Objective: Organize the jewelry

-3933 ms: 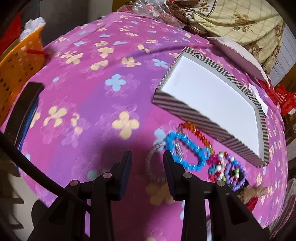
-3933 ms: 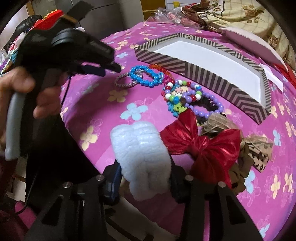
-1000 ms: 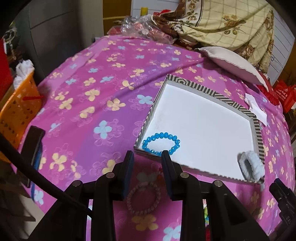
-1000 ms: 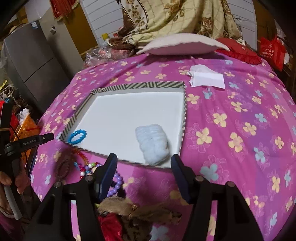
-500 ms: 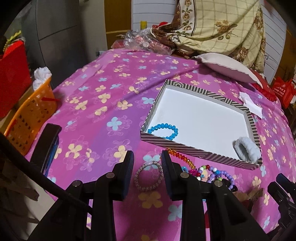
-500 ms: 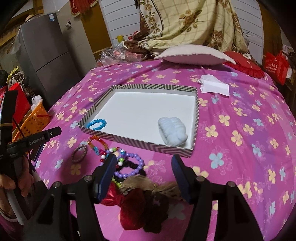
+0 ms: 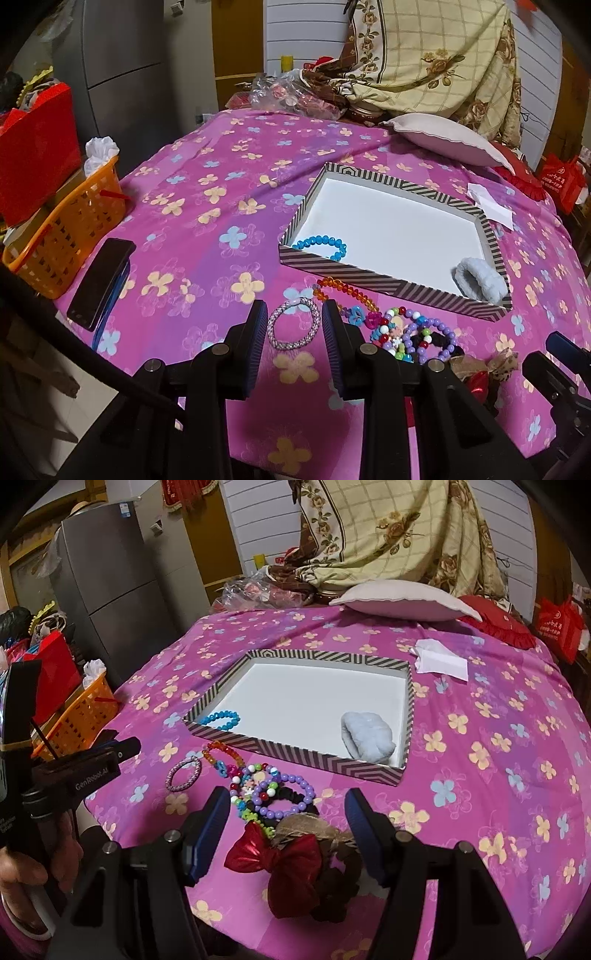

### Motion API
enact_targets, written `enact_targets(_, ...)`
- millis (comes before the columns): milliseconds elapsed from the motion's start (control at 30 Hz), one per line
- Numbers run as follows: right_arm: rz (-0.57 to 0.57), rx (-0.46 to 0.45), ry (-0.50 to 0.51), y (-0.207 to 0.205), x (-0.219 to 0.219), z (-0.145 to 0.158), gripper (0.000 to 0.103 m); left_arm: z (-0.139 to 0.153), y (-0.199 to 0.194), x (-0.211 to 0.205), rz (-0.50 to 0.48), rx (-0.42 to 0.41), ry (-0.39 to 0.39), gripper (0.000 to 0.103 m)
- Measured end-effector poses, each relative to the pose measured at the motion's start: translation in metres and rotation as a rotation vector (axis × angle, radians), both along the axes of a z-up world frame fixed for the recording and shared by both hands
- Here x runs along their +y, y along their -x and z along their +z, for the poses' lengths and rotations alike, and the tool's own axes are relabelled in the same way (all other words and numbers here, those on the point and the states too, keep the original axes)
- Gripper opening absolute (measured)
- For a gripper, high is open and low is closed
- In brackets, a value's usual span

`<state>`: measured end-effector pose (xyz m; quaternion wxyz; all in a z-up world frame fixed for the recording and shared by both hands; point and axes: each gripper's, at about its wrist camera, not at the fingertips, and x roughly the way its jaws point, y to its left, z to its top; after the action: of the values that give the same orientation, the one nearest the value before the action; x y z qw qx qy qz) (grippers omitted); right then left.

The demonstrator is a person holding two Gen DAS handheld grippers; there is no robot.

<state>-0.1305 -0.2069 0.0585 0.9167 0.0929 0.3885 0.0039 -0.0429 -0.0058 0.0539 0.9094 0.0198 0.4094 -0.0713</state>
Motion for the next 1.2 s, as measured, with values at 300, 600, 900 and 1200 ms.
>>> enact_targets(300, 0.009, -0.005, 0.012, 0.007, 0.006, 0.004, 0.068, 0.002, 0.012, -0.001, 0.0, -0.012, -0.004, 0.041)
enact_targets(600, 0.004, -0.006, 0.017, 0.009, 0.007, 0.007, 0.068, 0.002, 0.018, -0.002, 0.0, -0.012, -0.009, 0.041)
enact_targets(900, 0.006, 0.005, 0.018, 0.01, 0.007, 0.005, 0.068, 0.002, 0.02, -0.002, -0.001, -0.013, -0.011, 0.041)
enact_targets(1200, 0.008, -0.001, 0.017, 0.01, 0.007, 0.007, 0.068, 0.002, 0.022, -0.002, -0.002, -0.012, -0.014, 0.041)
